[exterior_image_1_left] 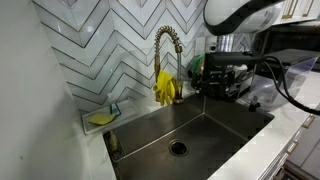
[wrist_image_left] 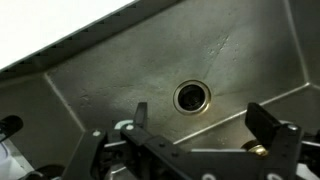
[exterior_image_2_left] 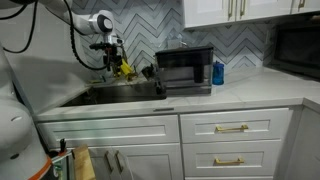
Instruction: Push the faucet to the right side of the sink.
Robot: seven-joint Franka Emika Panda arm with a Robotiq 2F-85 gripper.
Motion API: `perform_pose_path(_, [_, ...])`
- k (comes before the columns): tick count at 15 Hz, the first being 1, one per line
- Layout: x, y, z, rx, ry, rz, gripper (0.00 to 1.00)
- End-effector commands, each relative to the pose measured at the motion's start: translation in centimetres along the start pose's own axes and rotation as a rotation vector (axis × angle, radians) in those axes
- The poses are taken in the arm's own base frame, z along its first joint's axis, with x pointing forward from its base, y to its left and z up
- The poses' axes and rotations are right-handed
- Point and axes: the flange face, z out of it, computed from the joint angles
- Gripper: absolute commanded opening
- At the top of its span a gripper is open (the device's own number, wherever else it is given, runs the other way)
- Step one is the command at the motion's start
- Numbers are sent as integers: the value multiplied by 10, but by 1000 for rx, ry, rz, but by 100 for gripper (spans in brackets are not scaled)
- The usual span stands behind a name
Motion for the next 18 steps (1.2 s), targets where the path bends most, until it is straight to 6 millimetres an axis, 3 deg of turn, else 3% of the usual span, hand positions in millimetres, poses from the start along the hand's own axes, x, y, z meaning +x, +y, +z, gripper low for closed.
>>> perform_pose_path(1, [-12, -18, -4, -26, 6, -198, 100])
perform_pose_path(6, [-19, -34, -17, -24, 107, -447, 100])
perform_pose_path(10, [-6, -45, -28, 26, 262, -590, 100])
perform_pose_path(18, [18, -50, -22, 170, 446, -628, 100])
